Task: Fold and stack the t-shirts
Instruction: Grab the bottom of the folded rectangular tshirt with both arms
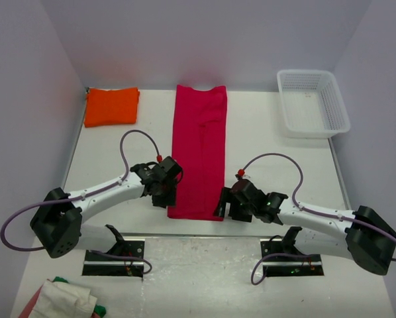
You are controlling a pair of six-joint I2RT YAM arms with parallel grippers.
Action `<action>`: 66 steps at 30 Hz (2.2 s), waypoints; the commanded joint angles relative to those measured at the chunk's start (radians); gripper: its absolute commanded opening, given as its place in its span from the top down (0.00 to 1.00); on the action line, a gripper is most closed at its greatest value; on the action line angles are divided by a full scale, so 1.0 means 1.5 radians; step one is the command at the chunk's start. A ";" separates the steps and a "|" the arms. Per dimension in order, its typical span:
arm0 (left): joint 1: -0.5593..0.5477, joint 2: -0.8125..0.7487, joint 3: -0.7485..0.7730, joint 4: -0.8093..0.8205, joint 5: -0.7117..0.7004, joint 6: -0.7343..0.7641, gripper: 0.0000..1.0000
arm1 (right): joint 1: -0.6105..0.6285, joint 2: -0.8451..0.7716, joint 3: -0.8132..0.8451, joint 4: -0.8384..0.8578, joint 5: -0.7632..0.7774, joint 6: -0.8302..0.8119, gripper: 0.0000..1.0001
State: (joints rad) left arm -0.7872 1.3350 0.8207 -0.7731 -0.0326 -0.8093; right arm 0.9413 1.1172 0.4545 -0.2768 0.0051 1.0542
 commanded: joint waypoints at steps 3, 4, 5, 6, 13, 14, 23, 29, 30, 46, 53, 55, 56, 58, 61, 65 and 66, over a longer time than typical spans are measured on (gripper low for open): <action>-0.013 0.010 -0.003 -0.025 -0.046 -0.051 0.60 | -0.001 -0.024 -0.010 0.000 0.001 0.011 0.14; -0.015 0.013 -0.003 -0.022 -0.046 -0.052 0.60 | -0.001 -0.024 -0.010 0.002 0.001 0.011 0.14; -0.017 0.016 -0.008 -0.019 -0.047 -0.056 0.60 | -0.001 -0.020 -0.011 0.004 0.001 0.011 0.14; -0.021 0.020 -0.011 -0.014 -0.048 -0.058 0.60 | -0.001 -0.018 -0.012 0.007 0.001 0.011 0.14; -0.035 0.048 -0.039 0.010 -0.041 -0.070 0.61 | -0.001 -0.011 -0.021 0.022 0.001 0.012 0.13; -0.036 0.048 -0.040 0.011 -0.040 -0.070 0.61 | -0.001 -0.011 -0.022 0.021 0.001 0.012 0.13; -0.036 0.041 -0.043 0.021 -0.029 -0.067 0.61 | -0.001 0.001 -0.026 0.033 0.001 0.012 0.13; -0.036 0.042 -0.043 0.041 -0.017 -0.067 0.61 | -0.001 0.009 -0.025 0.037 -0.014 0.015 0.12; -0.036 0.044 -0.043 0.044 -0.015 -0.067 0.61 | 0.000 0.011 -0.025 0.036 -0.013 0.016 0.12; -0.037 0.039 -0.080 0.059 -0.011 -0.066 0.89 | -0.001 0.047 -0.014 0.014 -0.004 0.054 0.15; -0.036 0.020 -0.086 0.047 -0.005 -0.067 1.00 | -0.001 0.094 -0.017 0.035 -0.008 0.086 0.24; -0.036 0.013 -0.088 0.044 -0.005 -0.067 1.00 | 0.000 0.102 -0.024 0.041 -0.009 0.099 0.34; -0.037 0.010 -0.089 0.044 -0.005 -0.068 1.00 | 0.001 0.103 -0.035 0.044 -0.009 0.117 0.35; -0.036 0.003 -0.090 0.045 0.000 -0.066 1.00 | 0.009 0.097 -0.048 0.056 -0.010 0.133 0.37; -0.036 0.000 -0.089 0.046 0.003 -0.064 1.00 | 0.030 0.077 -0.060 0.032 0.018 0.170 0.38; -0.037 0.002 -0.088 0.050 0.007 -0.061 1.00 | 0.034 0.062 -0.067 0.014 0.025 0.184 0.38; -0.036 0.002 -0.087 0.050 0.007 -0.060 1.00 | 0.034 0.059 -0.070 0.014 0.028 0.187 0.38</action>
State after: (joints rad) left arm -0.8349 1.3594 0.6910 -0.6842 -0.0296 -0.8978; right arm 0.9817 1.1934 0.4046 -0.1020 -0.0132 1.3041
